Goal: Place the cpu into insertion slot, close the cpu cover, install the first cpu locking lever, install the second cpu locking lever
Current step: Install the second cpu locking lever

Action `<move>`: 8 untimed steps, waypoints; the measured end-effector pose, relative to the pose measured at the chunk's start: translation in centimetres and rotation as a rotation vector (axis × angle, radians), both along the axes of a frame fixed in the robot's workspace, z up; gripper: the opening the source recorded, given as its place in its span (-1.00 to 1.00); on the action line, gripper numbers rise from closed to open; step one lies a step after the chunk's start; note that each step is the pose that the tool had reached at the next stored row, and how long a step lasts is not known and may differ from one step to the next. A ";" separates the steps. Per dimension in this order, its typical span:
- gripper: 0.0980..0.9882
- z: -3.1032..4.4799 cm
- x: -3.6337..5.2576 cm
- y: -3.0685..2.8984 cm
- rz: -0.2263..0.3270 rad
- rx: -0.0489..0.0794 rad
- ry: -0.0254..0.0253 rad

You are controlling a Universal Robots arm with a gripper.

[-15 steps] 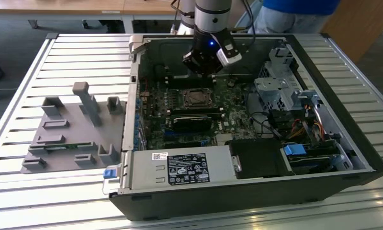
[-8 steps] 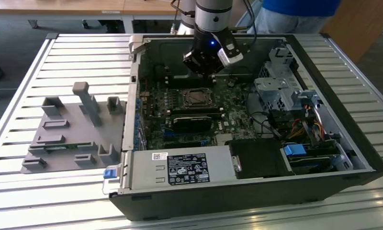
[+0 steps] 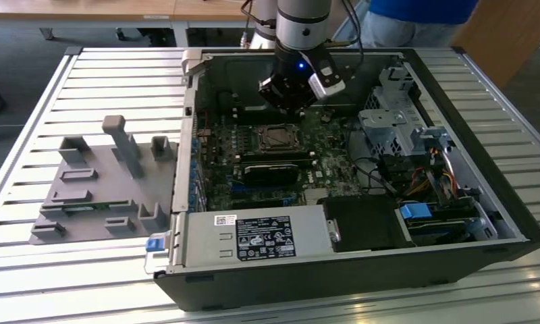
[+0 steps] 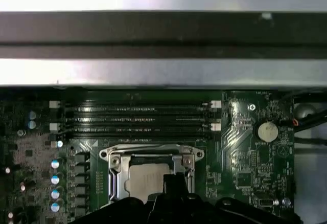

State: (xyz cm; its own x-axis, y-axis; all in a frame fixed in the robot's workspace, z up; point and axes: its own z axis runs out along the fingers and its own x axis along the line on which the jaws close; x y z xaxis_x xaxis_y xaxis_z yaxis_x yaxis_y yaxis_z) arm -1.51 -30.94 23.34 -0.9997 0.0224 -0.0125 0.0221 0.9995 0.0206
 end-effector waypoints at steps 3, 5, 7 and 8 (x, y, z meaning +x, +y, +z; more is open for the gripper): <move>-0.98 0.00 0.00 -0.56 0.000 0.000 0.0000; -0.98 0.00 0.00 -1.03 0.000 0.000 0.0001; -0.98 -0.02 0.01 -1.43 0.000 0.000 0.0034; -0.98 -0.04 0.03 -1.56 0.000 0.001 0.0104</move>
